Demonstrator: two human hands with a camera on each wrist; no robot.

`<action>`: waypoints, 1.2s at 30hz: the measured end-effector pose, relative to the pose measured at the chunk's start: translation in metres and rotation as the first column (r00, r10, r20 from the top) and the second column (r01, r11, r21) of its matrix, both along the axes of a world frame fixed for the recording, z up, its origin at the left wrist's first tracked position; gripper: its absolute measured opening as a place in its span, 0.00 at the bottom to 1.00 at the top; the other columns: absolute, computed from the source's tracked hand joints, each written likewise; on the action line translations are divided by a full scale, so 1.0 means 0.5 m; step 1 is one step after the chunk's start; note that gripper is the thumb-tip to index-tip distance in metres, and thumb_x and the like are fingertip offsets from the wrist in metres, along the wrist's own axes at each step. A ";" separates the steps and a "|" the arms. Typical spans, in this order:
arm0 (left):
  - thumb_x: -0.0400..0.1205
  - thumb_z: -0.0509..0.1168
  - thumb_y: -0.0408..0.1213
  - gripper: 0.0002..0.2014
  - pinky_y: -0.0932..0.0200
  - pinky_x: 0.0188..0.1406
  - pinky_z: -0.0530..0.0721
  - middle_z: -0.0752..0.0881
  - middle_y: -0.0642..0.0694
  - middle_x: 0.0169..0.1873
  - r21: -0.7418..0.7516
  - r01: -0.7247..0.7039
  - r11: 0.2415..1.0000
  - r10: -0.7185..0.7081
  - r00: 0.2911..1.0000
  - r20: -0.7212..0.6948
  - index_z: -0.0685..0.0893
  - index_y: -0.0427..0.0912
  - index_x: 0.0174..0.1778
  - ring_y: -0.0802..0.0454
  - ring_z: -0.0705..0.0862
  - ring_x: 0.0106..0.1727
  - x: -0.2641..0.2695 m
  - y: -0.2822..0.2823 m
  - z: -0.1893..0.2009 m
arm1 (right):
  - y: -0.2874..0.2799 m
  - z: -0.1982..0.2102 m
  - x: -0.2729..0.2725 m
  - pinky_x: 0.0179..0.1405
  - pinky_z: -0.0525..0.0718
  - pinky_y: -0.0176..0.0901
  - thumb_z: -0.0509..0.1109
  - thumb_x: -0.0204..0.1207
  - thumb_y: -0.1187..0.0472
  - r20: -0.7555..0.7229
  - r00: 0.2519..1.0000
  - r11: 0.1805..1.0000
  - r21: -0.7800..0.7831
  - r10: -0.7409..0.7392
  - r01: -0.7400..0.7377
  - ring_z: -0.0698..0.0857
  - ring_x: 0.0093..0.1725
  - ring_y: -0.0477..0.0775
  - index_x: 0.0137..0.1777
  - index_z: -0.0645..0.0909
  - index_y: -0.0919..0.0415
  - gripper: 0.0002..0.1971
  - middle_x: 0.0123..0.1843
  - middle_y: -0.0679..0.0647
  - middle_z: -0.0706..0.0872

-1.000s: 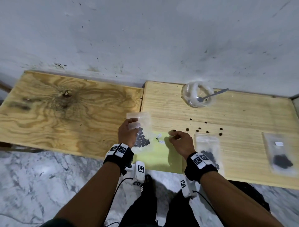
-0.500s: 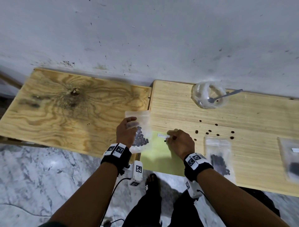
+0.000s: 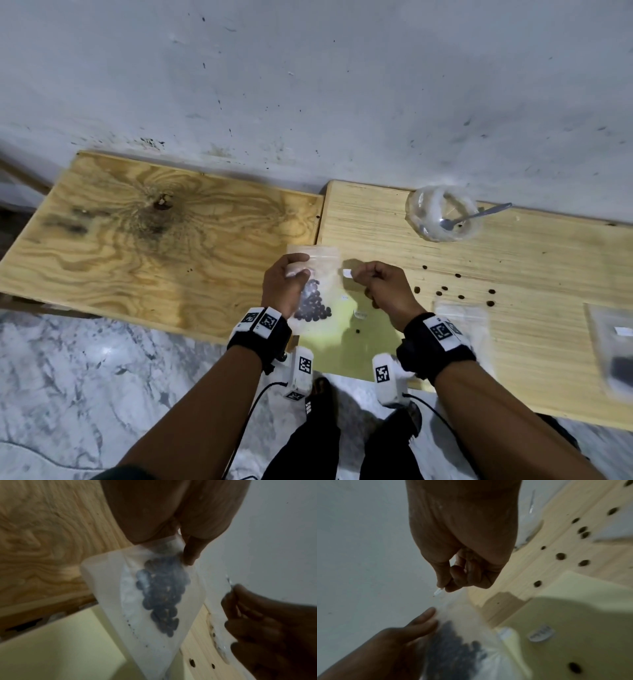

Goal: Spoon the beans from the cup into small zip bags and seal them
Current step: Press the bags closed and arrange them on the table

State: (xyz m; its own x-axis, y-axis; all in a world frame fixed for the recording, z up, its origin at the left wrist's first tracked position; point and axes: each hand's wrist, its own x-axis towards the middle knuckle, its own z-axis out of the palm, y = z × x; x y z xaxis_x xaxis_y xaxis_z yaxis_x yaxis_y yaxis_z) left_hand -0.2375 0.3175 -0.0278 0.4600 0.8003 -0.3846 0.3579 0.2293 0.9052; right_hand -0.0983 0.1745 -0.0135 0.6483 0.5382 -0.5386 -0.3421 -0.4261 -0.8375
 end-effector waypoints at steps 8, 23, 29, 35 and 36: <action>0.77 0.65 0.21 0.15 0.70 0.24 0.76 0.87 0.45 0.43 -0.019 0.155 0.988 -0.154 0.987 0.050 0.86 0.45 0.53 0.64 0.79 0.23 0.035 -0.035 0.025 | 0.056 0.020 -0.038 0.43 0.85 0.40 0.83 0.68 0.63 0.260 0.960 0.994 0.019 -0.108 0.107 0.87 0.38 0.51 0.40 0.91 0.60 0.04 0.38 0.55 0.92; 0.80 0.69 0.33 0.08 0.62 0.45 0.83 0.91 0.49 0.44 0.102 0.127 0.987 -0.135 0.988 0.071 0.89 0.53 0.45 0.55 0.88 0.43 0.063 -0.083 0.021 | -0.007 0.031 -0.037 0.38 0.73 0.38 0.86 0.59 0.43 0.446 0.886 0.964 -0.154 -0.126 0.215 0.79 0.44 0.47 0.45 0.75 0.54 0.26 0.44 0.47 0.80; 0.78 0.69 0.27 0.13 0.62 0.48 0.84 0.90 0.57 0.45 0.127 0.214 0.969 -0.225 0.971 0.085 0.89 0.50 0.48 0.61 0.87 0.45 0.095 -0.123 0.033 | -0.065 0.015 0.003 0.36 0.73 0.41 0.88 0.59 0.56 0.284 0.932 0.973 0.010 -0.224 0.230 0.71 0.32 0.48 0.42 0.71 0.54 0.25 0.35 0.47 0.73; 0.77 0.67 0.21 0.14 0.45 0.49 0.86 0.89 0.43 0.45 0.076 0.244 0.967 -0.253 0.956 0.150 0.88 0.44 0.49 0.45 0.86 0.45 0.165 -0.206 0.047 | -0.155 0.024 0.081 0.36 0.74 0.38 0.89 0.59 0.55 0.341 0.915 0.976 0.052 -0.216 0.211 0.73 0.33 0.45 0.43 0.72 0.54 0.25 0.37 0.45 0.76; 0.76 0.68 0.22 0.13 0.48 0.46 0.86 0.89 0.44 0.41 0.070 0.237 0.969 -0.245 0.958 0.147 0.89 0.45 0.48 0.48 0.84 0.41 0.181 -0.223 0.052 | -0.169 0.024 0.094 0.37 0.74 0.40 0.88 0.60 0.53 0.344 0.907 0.969 0.051 -0.245 0.242 0.74 0.33 0.46 0.41 0.72 0.53 0.24 0.37 0.45 0.77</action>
State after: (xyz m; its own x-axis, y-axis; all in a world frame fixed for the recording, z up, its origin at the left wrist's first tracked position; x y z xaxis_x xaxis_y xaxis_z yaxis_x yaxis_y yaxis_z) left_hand -0.1468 0.2061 -0.0019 0.6920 0.6750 -0.2560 0.2529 0.1054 0.9617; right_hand -0.0515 0.0902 -0.0015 0.9042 0.3430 -0.2546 -0.1239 -0.3597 -0.9248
